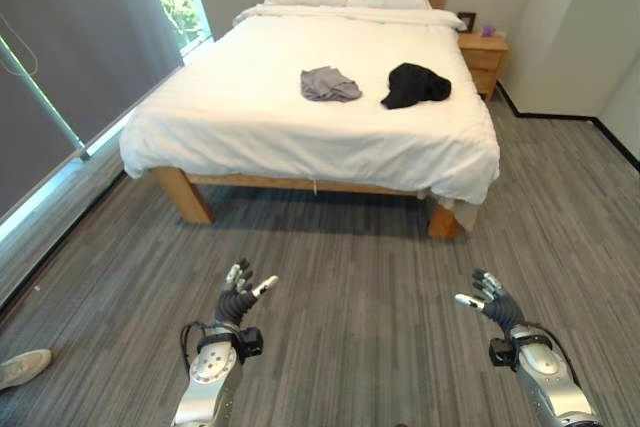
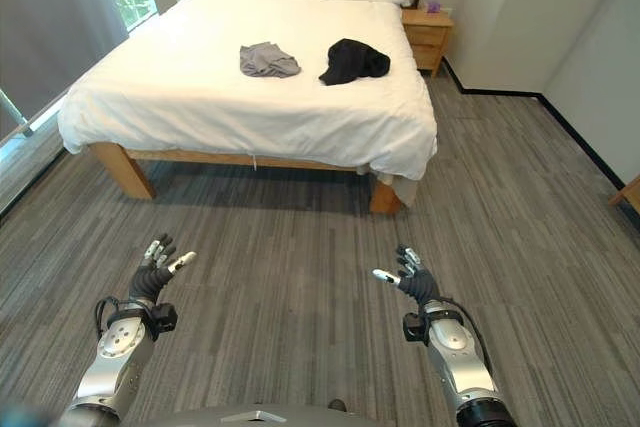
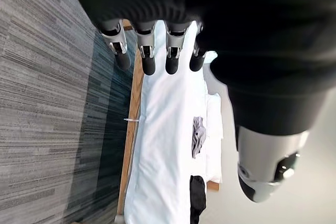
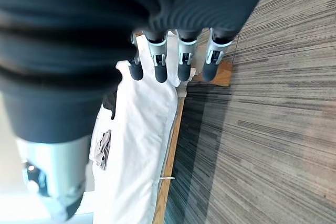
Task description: Pick up bed clothes into laundry basket.
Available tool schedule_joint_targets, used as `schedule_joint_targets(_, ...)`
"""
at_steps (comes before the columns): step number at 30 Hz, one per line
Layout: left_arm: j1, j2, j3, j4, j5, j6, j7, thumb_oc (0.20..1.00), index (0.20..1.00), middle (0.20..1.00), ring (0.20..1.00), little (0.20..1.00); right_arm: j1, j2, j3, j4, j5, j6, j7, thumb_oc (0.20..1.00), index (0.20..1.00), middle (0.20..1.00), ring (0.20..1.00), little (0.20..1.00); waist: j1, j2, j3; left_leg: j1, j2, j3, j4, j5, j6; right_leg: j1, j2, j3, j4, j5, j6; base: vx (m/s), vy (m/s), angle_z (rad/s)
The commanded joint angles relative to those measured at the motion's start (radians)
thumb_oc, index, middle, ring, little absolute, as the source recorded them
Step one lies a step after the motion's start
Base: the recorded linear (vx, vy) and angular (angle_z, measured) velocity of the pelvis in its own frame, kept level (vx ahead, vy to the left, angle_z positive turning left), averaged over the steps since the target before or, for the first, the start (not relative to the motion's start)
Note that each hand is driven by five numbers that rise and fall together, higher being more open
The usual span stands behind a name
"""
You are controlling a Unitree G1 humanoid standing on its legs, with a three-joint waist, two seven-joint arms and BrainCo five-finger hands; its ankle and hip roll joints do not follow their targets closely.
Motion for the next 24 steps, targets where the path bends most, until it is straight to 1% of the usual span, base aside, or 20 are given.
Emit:
schedule_joint_targets(1,-0.064,0.037,0.021,-0.017,0.013,-0.067,0.029,1.000,1.000,1.000,1.000,1.000,-0.063,0.022,-0.028,-0.071,0.021,-0.063,-0.023,1.000,1.000,1.000,1.000,1.000,-0.003,0.007,0.043,0.005,-0.049,-0.026,0.012,-0.043,0.012,-0.035,-0.152,-0.045,0.170,-0.030,0.114,-0.05,0.175,0.01)
schedule_joint_targets(2,-0.070,0.043,0.021,-0.019,0.023,-0.063,0.029,1.000,1.000,1.000,1.000,1.000,-0.060,0.022,-0.027,-0.076,0.019,-0.064,-0.021,1.000,1.000,1.000,1.000,1.000,-0.005,0.010,0.054,0.008,-0.058,-0.032,0.012,-0.048,0.024,-0.071,-0.173,-0.035,0.251,-0.013,0.116,-0.07,0.254,-0.06)
schedule_joint_targets(3,-0.076,0.050,0.024,-0.014,0.030,-0.062,0.034,1.000,1.000,1.000,1.000,1.000,-0.061,0.024,-0.022,-0.082,0.014,-0.062,-0.019,1.000,1.000,1.000,1.000,1.000,-0.008,0.010,0.071,0.014,-0.071,-0.030,0.012,-0.053,0.040,-0.128,-0.202,-0.026,0.358,0.028,0.121,0.00,0.212,-0.10)
schedule_joint_targets(4,-0.085,0.055,0.025,-0.010,0.037,-0.057,0.035,1.000,1.000,1.000,1.000,1.000,-0.060,0.030,-0.013,-0.086,0.011,-0.060,-0.016,1.000,1.000,1.000,1.000,1.000,-0.014,0.017,0.084,0.023,-0.072,-0.028,0.012,-0.057,0.050,-0.156,-0.207,-0.024,0.443,0.050,0.113,0.03,0.179,-0.09)
schedule_joint_targets(5,-0.094,0.058,0.027,-0.003,0.049,-0.052,0.038,1.000,1.000,1.000,1.000,1.000,-0.058,0.035,-0.007,-0.088,0.009,-0.058,-0.013,1.000,1.000,1.000,1.000,1.000,-0.018,0.018,0.095,0.031,-0.071,-0.030,0.012,-0.063,0.053,-0.197,-0.204,-0.018,0.502,0.053,0.107,0.09,0.110,-0.09)
schedule_joint_targets(6,-0.097,0.058,0.029,0.003,0.052,-0.054,0.039,1.000,1.000,1.000,1.000,1.000,-0.057,0.039,-0.004,-0.083,0.011,-0.059,-0.011,1.000,1.000,1.000,1.000,1.000,-0.020,0.020,0.105,0.040,-0.067,-0.028,0.012,-0.067,0.052,-0.236,-0.204,-0.024,0.526,0.047,0.106,0.13,0.029,-0.13)
schedule_joint_targets(7,-0.096,0.057,0.035,0.003,0.047,-0.055,0.041,1.000,1.000,1.000,1.000,1.000,-0.053,0.042,-0.003,-0.085,0.015,-0.056,-0.008,1.000,1.000,1.000,1.000,1.000,-0.023,0.020,0.111,0.050,-0.061,-0.022,0.012,-0.075,0.046,-0.258,-0.207,-0.038,0.503,0.043,0.107,0.18,-0.028,0.02)
schedule_joint_targets(9,-0.094,0.055,0.048,0.002,0.037,-0.063,0.042,1.000,1.000,1.000,1.000,1.000,-0.047,0.041,-0.006,-0.081,0.026,-0.056,0.000,1.000,1.000,1.000,1.000,1.000,-0.031,0.010,0.118,0.073,-0.059,-0.012,0.012,-0.096,0.028,-0.284,-0.207,-0.087,0.373,0.040,0.108,0.25,-0.113,0.10)
schedule_joint_targets(10,-0.093,0.054,0.053,-0.003,0.033,-0.063,0.041,1.000,1.000,1.000,1.000,1.000,-0.043,0.039,-0.009,-0.075,0.038,-0.056,-0.002,1.000,1.000,1.000,1.000,1.000,-0.041,0.006,0.123,0.089,-0.053,-0.018,0.012,-0.110,0.017,-0.285,-0.192,-0.094,0.302,0.054,0.116,0.20,-0.115,-0.08)
schedule_joint_targets(11,-0.092,0.054,0.053,-0.003,0.033,-0.062,0.041,1.000,1.000,1.000,1.000,1.000,-0.043,0.039,-0.009,-0.075,0.038,-0.056,-0.001,1.000,1.000,1.000,1.000,1.000,-0.043,0.011,0.125,0.093,-0.048,-0.019,0.012,-0.112,0.015,-0.275,-0.186,-0.099,0.292,0.058,0.116,0.34,-0.199,-0.07)
schedule_joint_targets(12,-0.103,0.060,0.053,0.007,0.033,-0.061,0.046,1.000,1.000,1.000,1.000,1.000,-0.044,0.037,-0.008,-0.066,0.054,-0.057,-0.009,1.000,1.000,1.000,1.000,1.000,-0.067,0.000,0.131,0.127,-0.034,-0.033,0.012,-0.138,-0.006,-0.312,-0.155,-0.079,0.171,0.101,0.136,0.36,-0.199,0.00)
schedule_joint_targets(13,-0.114,0.062,0.051,0.017,0.039,-0.060,0.049,1.000,1.000,1.000,1.000,1.000,-0.047,0.037,-0.007,-0.071,0.054,-0.056,-0.011,1.000,1.000,1.000,1.000,1.000,-0.076,0.001,0.131,0.144,-0.018,-0.031,0.012,-0.151,-0.017,-0.323,-0.142,-0.073,0.134,0.117,0.142,0.47,-0.271,0.03)
schedule_joint_targets(15,-0.133,0.064,0.047,0.019,0.058,-0.060,0.055,1.000,1.000,1.000,1.000,1.000,-0.059,0.029,-0.006,-0.078,0.050,-0.058,-0.009,1.000,1.000,1.000,1.000,1.000,-0.083,-0.003,0.124,0.180,0.004,-0.032,0.012,-0.174,-0.033,-0.338,-0.148,-0.098,0.121,0.145,0.152,0.38,-0.221,0.11)
schedule_joint_targets(17,-0.129,0.065,0.040,-0.001,0.069,-0.059,0.049,1.000,1.000,1.000,1.000,1.000,-0.057,0.020,-0.015,-0.088,0.059,-0.062,-0.006,1.000,1.000,1.000,1.000,1.000,-0.080,0.001,0.113,0.201,0.032,-0.041,0.033,-0.167,-0.043,-0.324,-0.146,-0.124,0.154,0.122,0.131,0.31,-0.183,0.12)
schedule_joint_targets(19,-0.128,0.064,0.041,-0.002,0.069,-0.059,0.049,1.000,1.000,1.000,1.000,1.000,-0.057,0.020,-0.015,-0.087,0.060,-0.062,-0.006,1.000,1.000,1.000,1.000,1.000,-0.080,0.002,0.113,0.201,0.033,-0.041,0.034,-0.169,-0.044,-0.325,-0.145,-0.124,0.158,0.120,0.131,0.25,-0.137,0.10)
schedule_joint_targets(20,-0.133,0.041,0.026,0.000,0.007,-0.068,0.040,1.000,1.000,1.000,1.000,1.000,-0.093,-0.005,-0.031,-0.074,0.109,-0.066,-0.021,1.000,1.000,1.000,1.000,1.000,-0.085,0.029,0.111,0.127,0.100,-0.036,0.314,-0.038,-0.090,-0.289,-0.114,-0.133,0.240,0.042,0.066,0.49,-0.335,0.06)
schedule_joint_targets(21,-0.135,0.031,0.022,0.003,-0.024,-0.070,0.039,1.000,1.000,1.000,1.000,1.000,-0.101,-0.010,-0.026,-0.077,0.139,-0.074,-0.020,1.000,1.000,1.000,1.000,1.000,-0.081,0.018,0.116,0.064,0.114,-0.037,0.486,0.028,-0.096,-0.255,-0.103,-0.134,0.234,0.022,0.039,0.61,-0.466,0.13)
schedule_joint_targets(22,-0.134,0.028,0.019,0.002,-0.040,-0.068,0.032,1.000,1.000,1.000,1.000,1.000,-0.096,-0.016,-0.024,-0.084,0.159,-0.078,-0.014,1.000,1.000,1.000,1.000,1.000,-0.069,0.004,0.125,-0.011,0.119,-0.035,0.629,0.076,-0.094,-0.215,-0.089,-0.133,0.218,-0.004,0.009,0.44,-0.503,0.09)
schedule_joint_targets(23,-0.140,0.037,0.018,-0.004,-0.029,-0.061,0.025,1.000,1.000,1.000,1.000,1.000,-0.085,-0.028,-0.037,-0.117,0.178,-0.079,-0.001,1.000,1.000,1.000,1.000,1.000,-0.062,-0.014,0.136,-0.064,0.162,0.006,0.783,0.143,-0.106,-0.171,-0.070,-0.146,0.200,-0.030,-0.027,0.38,-0.449,0.06)
schedule_joint_targets(24,-0.143,0.038,0.009,-0.004,-0.037,-0.059,0.012,1.000,1.000,1.000,1.000,1.000,-0.073,-0.035,-0.043,-0.116,0.176,-0.071,-0.006,1.000,1.000,1.000,1.000,1.000,-0.043,-0.029,0.153,-0.135,0.142,-0.004,0.851,0.130,-0.090,-0.135,-0.059,-0.133,0.176,-0.041,-0.044,0.27,-0.318,-0.17)
